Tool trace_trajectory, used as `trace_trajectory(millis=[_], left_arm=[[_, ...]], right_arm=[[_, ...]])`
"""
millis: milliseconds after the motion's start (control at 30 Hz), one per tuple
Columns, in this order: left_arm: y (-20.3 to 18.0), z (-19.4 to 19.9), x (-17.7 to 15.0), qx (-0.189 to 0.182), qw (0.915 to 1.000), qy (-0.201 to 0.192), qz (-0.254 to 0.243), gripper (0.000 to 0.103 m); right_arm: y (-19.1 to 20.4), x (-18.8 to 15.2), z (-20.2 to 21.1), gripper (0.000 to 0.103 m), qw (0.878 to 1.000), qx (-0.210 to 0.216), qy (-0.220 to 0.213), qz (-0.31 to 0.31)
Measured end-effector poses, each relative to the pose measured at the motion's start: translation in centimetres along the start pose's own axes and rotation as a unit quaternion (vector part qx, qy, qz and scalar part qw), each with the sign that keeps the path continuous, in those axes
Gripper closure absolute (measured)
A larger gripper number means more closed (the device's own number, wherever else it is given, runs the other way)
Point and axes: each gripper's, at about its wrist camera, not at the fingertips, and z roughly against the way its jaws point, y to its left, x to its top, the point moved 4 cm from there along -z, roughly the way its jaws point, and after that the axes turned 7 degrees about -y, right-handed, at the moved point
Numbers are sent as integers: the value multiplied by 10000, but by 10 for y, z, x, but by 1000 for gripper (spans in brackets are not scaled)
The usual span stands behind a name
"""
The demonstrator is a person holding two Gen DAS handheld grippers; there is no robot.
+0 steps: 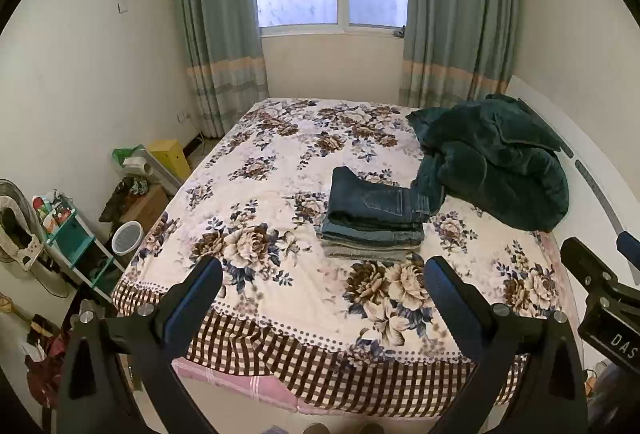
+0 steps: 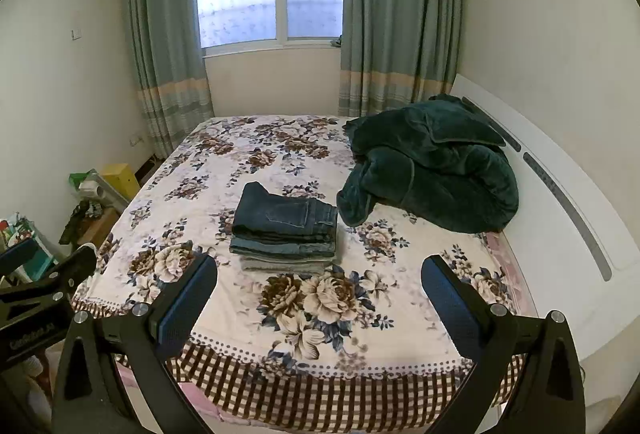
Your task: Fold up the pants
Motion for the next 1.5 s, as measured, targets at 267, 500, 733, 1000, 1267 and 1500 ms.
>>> trace_trajectory(millis=[267, 500, 733, 1000, 1267, 1500], left_arm=[[1, 7, 5, 6, 9999, -61, 90, 0], [0, 6, 6, 4, 10000, -65, 69, 0], [-3, 7, 8, -17, 9999, -76, 83, 0], [-4, 9, 9, -32, 9999, -87, 73, 0], [-7, 10, 12, -4, 9999, -119, 75, 0], [-7, 12, 16, 73, 9998, -124, 133, 0]], right_arm=[[5, -1, 1, 0, 10000, 79, 16, 3], [8, -3, 1, 0, 9999, 134, 52, -4], [8, -3, 0, 0, 9999, 120, 42, 16], [9, -3, 3, 0, 9999, 121, 33, 17], [9, -3, 5, 0, 9999, 132, 26, -8], [12, 0, 5, 0, 9999, 141, 21, 11]])
